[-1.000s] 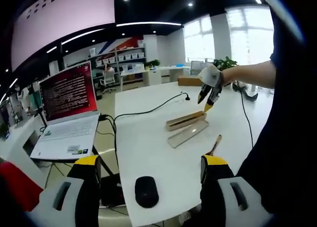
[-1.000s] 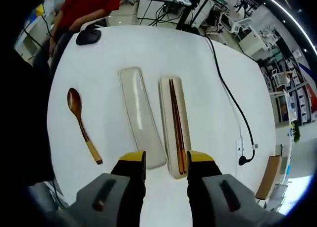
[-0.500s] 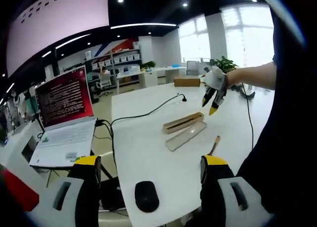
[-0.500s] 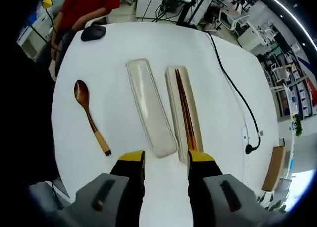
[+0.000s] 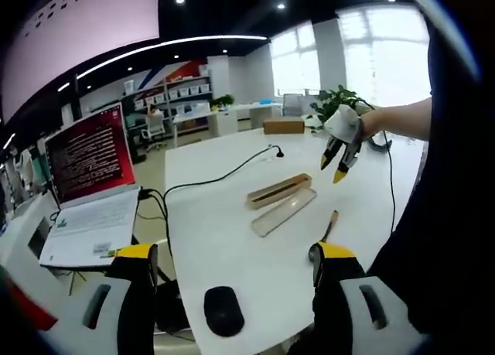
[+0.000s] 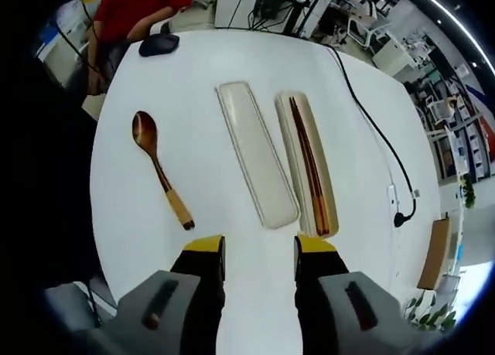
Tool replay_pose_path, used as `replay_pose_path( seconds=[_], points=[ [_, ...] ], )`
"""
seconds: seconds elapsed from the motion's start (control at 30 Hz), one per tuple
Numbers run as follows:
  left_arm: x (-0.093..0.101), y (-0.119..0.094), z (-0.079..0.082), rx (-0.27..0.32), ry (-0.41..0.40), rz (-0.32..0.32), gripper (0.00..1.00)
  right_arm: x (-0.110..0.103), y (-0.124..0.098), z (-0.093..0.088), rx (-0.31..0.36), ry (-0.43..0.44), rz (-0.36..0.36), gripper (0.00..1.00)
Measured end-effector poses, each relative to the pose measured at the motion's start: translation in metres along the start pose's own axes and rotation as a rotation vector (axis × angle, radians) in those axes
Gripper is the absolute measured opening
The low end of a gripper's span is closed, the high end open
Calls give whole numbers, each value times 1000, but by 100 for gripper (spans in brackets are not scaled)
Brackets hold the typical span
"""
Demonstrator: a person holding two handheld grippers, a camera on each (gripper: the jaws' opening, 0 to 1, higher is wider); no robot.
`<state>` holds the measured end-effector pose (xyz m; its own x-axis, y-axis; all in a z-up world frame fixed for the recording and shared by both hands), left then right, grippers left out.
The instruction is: Arrange the utensils inside the cutlery case until each visible utensil rests in its matching compartment.
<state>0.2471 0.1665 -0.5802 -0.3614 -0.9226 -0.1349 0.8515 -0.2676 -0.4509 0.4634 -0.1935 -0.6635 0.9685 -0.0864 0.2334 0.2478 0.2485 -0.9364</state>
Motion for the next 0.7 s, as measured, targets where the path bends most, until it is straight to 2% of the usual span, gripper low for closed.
replay_pose_path(
  seconds=[0.4,0.57,0.7],
  points=[
    [13,18,20,16,40,-62,84,-19,-10,-40,-10,88,-3,33],
    [24,29,25,12,51,-111,84,-26,-15,-56,-6,128,-6,33],
    [29,36,26,-1,63,-132,84,-32,-11,-62,-6,119,13,34]
  ],
)
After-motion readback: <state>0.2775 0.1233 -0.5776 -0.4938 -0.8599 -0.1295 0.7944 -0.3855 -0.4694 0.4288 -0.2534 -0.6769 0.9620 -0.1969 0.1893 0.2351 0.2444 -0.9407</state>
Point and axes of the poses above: the point that each gripper's makers call its tool centre point, and the gripper's own axes: y roughly forward along the fingers, x roughly to its right, z roughly out of its top, the point moved 8 cm from there along -y, roughly backward along the fingers
